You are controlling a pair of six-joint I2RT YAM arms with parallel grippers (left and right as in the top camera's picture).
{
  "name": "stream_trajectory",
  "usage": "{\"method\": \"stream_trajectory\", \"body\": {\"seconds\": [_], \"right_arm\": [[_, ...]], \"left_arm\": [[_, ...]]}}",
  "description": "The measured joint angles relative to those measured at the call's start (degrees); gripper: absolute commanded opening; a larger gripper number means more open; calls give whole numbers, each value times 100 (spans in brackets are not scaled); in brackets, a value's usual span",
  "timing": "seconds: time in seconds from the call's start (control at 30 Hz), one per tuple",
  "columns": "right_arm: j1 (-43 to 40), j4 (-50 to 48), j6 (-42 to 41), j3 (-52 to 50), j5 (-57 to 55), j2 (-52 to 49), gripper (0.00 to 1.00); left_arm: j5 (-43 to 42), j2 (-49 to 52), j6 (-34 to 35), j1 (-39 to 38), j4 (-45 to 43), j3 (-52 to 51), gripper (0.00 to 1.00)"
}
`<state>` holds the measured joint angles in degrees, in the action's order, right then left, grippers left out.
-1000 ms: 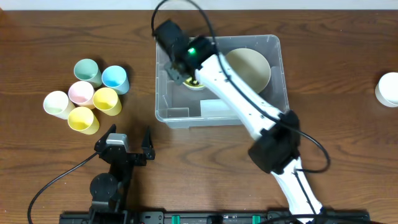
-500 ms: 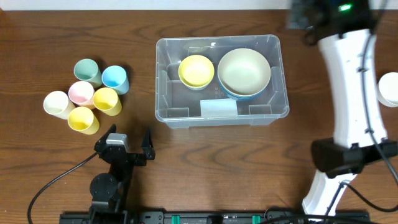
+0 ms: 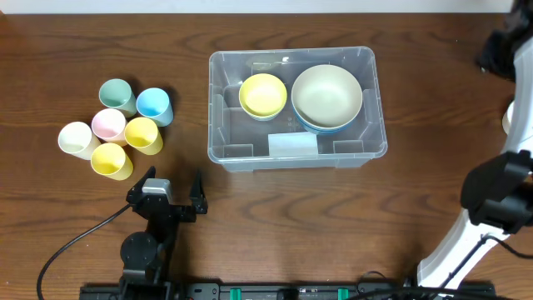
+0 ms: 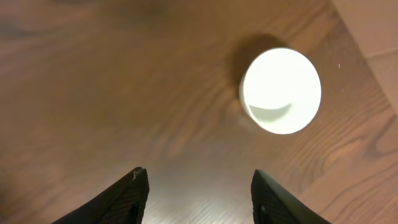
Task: Pack container
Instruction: 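Move the right gripper to the white cup and grasp it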
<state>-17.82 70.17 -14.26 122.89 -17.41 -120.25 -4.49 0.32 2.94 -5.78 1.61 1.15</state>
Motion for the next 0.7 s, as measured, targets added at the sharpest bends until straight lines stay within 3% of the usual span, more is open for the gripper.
{"method": "stream_trajectory", "body": {"seconds": [0.23,0.7], "right_arm": [[-706,-890,479,-1156,481,-175,58],[-1534,-1851,1497,-1801,1648,-201,69]], "left_arm": [[0,0,0,0,0,0,98],[-2,0,0,0,0,0,98]]}}
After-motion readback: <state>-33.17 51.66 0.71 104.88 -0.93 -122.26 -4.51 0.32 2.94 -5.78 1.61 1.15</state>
